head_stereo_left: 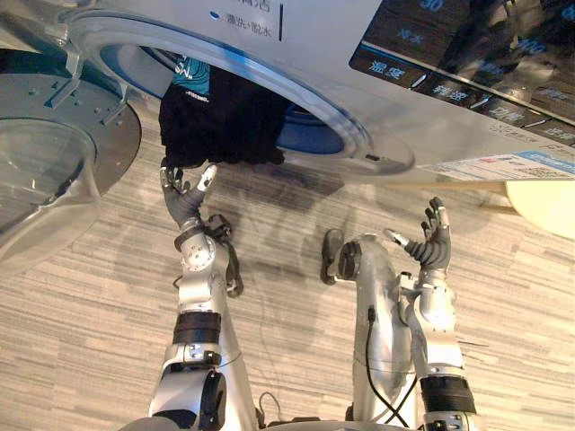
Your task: Pick up the laundry basket with both hands and put the clothes into the washing machine.
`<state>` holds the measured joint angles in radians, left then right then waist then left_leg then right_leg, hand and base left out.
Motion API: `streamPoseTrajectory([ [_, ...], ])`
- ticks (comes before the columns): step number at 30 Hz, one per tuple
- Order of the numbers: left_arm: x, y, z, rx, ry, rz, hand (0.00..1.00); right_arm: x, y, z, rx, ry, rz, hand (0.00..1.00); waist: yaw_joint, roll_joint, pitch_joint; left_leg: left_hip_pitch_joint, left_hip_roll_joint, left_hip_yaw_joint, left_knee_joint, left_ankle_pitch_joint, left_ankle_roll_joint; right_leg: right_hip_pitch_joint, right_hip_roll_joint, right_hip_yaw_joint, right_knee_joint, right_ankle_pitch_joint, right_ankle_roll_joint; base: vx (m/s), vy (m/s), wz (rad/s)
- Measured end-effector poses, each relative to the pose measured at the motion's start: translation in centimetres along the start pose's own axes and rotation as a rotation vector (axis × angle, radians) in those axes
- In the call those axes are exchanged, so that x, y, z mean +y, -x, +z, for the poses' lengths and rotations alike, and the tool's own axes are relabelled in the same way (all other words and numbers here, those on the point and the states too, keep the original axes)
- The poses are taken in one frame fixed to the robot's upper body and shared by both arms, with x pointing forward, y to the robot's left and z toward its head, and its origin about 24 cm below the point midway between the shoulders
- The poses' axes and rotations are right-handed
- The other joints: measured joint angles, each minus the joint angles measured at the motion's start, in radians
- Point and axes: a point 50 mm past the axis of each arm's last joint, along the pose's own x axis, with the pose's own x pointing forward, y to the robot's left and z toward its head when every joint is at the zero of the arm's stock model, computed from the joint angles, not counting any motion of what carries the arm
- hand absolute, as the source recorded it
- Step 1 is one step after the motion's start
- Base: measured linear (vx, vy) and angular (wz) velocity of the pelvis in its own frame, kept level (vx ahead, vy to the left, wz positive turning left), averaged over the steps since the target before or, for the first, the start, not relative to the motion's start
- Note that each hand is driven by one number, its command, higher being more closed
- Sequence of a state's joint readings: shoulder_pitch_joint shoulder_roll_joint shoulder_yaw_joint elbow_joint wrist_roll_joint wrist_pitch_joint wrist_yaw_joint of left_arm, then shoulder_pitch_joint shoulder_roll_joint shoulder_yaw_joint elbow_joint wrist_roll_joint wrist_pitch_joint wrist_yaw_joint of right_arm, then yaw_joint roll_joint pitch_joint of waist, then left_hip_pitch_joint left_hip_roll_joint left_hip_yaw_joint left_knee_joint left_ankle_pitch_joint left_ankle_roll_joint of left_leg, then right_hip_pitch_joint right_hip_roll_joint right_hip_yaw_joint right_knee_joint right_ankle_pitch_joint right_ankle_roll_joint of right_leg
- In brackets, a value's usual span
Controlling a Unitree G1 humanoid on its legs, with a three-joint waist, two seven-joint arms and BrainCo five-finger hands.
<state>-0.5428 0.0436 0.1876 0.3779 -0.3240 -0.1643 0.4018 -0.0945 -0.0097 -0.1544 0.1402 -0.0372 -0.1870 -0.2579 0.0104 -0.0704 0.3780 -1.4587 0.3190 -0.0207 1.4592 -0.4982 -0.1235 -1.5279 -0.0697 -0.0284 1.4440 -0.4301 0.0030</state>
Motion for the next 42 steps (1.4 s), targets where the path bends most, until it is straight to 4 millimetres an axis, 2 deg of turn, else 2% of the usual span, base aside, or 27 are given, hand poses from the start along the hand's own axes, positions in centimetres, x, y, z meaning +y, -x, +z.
streamPoseTrajectory([
  [6, -3.3, -1.7, 1.9, -0.026, 0.06, -0.112, 0.0, 0.7, -0.4, 0.5, -0.016, -0.028, 0.018, 0.0, -0.016, -0.001, 0.0, -0.007, 0.014, 0.003, 0.0, -0.003, 0.004, -0.004, 0.016, 0.001, -0.016, 0.009, 0.012, 0.02, -0.012, -0.08],
  [7, -3.8, -2.0, 2.2, -0.029, 0.075, -0.12, 1.0, 0.7, -0.5, 0.6, -0.016, -0.038, 0.017, 0.0, -0.019, -0.001, 0.0, -0.009, 0.015, 0.005, -0.002, -0.003, 0.005, -0.008, 0.016, 0.004, -0.019, 0.01, 0.014, 0.02, -0.008, -0.09],
  [11, -3.3, -2.8, 2.5, -0.006, 0.152, -0.087, 1.0, 0.7, -0.4, 0.4, -0.009, -0.047, 0.016, 0.0, -0.023, -0.002, 0.001, -0.022, 0.02, 0.012, -0.005, -0.003, 0.005, -0.024, 0.021, 0.007, -0.027, 0.022, 0.009, 0.02, -0.009, -0.05],
  [14, -2.3, -3.6, 3.3, -0.022, 0.137, -0.062, 1.0, 0.8, -0.4, 0.4, -0.008, -0.048, 0.017, 0.0, -0.025, -0.005, 0.003, -0.034, 0.023, 0.013, -0.001, -0.003, 0.005, -0.036, 0.024, 0.007, -0.027, 0.027, 0.009, 0.03, -0.02, -0.04],
  [18, -2.1, -4.2, 4.1, -0.034, 0.128, -0.044, 1.0, 0.8, -0.4, 0.4, -0.009, -0.05, 0.018, 0.0, -0.029, -0.006, 0.003, -0.038, 0.025, 0.012, 0.007, -0.004, 0.007, -0.036, 0.025, 0.009, -0.027, 0.029, 0.013, 0.01, -0.004, -0.01],
  [20, -1.6, -4.4, 4.4, -0.034, 0.138, -0.026, 1.0, 1.1, -0.3, 0.4, -0.009, -0.051, 0.028, 0.0, -0.046, -0.008, 0.004, -0.041, 0.025, 0.013, 0.009, -0.005, 0.009, -0.037, 0.024, 0.01, -0.028, 0.031, 0.016, 0.0, 0.0, 0.0],
  [26, -2.1, -3.9, 4.3, -0.025, 0.2, -0.015, 1.0, 1.2, -0.3, 0.5, -0.009, -0.05, 0.03, 0.0, -0.05, -0.008, 0.004, -0.041, 0.02, 0.019, 0.01, -0.005, 0.01, -0.038, 0.019, 0.015, -0.026, 0.031, 0.016, 0.03, -0.013, 0.02],
  [30, -2.0, -2.2, 3.7, 0.0, 0.302, -0.024, 1.0, 1.2, -0.3, 0.5, -0.014, -0.047, 0.03, 0.0, -0.052, -0.008, 0.004, -0.04, 0.011, 0.018, 0.017, -0.005, 0.01, -0.038, 0.013, 0.02, -0.015, 0.029, 0.018, 0.02, -0.013, 0.04],
  [31, -2.3, -1.3, 4.0, -0.033, 0.315, -0.077, 1.0, 1.2, -0.3, 0.5, -0.014, -0.046, 0.029, 0.0, -0.051, -0.008, 0.004, -0.038, 0.011, 0.016, 0.02, -0.006, 0.012, -0.038, 0.013, 0.023, -0.011, 0.027, 0.021, 0.0, 0.0, 0.0],
  [32, -3.2, -0.3, 4.5, -0.066, 0.329, -0.15, 1.0, 1.1, -0.3, 0.5, -0.013, -0.046, 0.026, 0.0, -0.048, -0.008, 0.004, -0.036, 0.01, 0.017, 0.022, -0.006, 0.012, -0.037, 0.012, 0.025, -0.008, 0.027, 0.022, 0.02, -0.026, 0.04],
  [34, -7.8, 3.3, 7.2, -0.181, 0.426, -0.442, 1.0, 1.4, -0.2, 0.6, -0.014, -0.054, 0.031, 0.0, -0.041, -0.008, 0.004, -0.015, 0.01, 0.023, 0.025, -0.011, 0.02, -0.021, 0.009, 0.03, -0.002, 0.025, 0.026, 0.0, -0.013, 0.02],
  [37, -10.2, 5.4, 8.1, -0.216, 0.488, -0.587, 1.0, 1.8, 0.0, 0.6, -0.01, -0.068, 0.035, 0.0, -0.052, -0.007, 0.003, 0.007, 0.011, 0.028, 0.025, -0.018, 0.031, -0.001, 0.005, 0.031, -0.002, 0.016, 0.037, -0.01, -0.008, -0.01],
  [39, -10.5, 5.9, 7.9, -0.208, 0.507, -0.609, 1.0, 1.6, 0.0, 0.5, -0.008, -0.062, 0.032, 0.0, -0.054, -0.007, 0.003, 0.008, 0.013, 0.027, 0.025, -0.018, 0.032, -0.002, -0.004, 0.025, -0.004, 0.016, 0.037, -0.02, -0.015, -0.09],
  [42, -9.6, 5.9, 7.0, -0.182, 0.48, -0.582, 1.0, 1.6, 0.0, 0.5, -0.007, -0.059, 0.032, 0.0, -0.052, -0.007, 0.003, 0.008, 0.018, 0.025, 0.026, -0.015, 0.027, -0.008, -0.005, 0.018, 0.0, 0.019, 0.031, 0.01, -0.034, -0.05],
])
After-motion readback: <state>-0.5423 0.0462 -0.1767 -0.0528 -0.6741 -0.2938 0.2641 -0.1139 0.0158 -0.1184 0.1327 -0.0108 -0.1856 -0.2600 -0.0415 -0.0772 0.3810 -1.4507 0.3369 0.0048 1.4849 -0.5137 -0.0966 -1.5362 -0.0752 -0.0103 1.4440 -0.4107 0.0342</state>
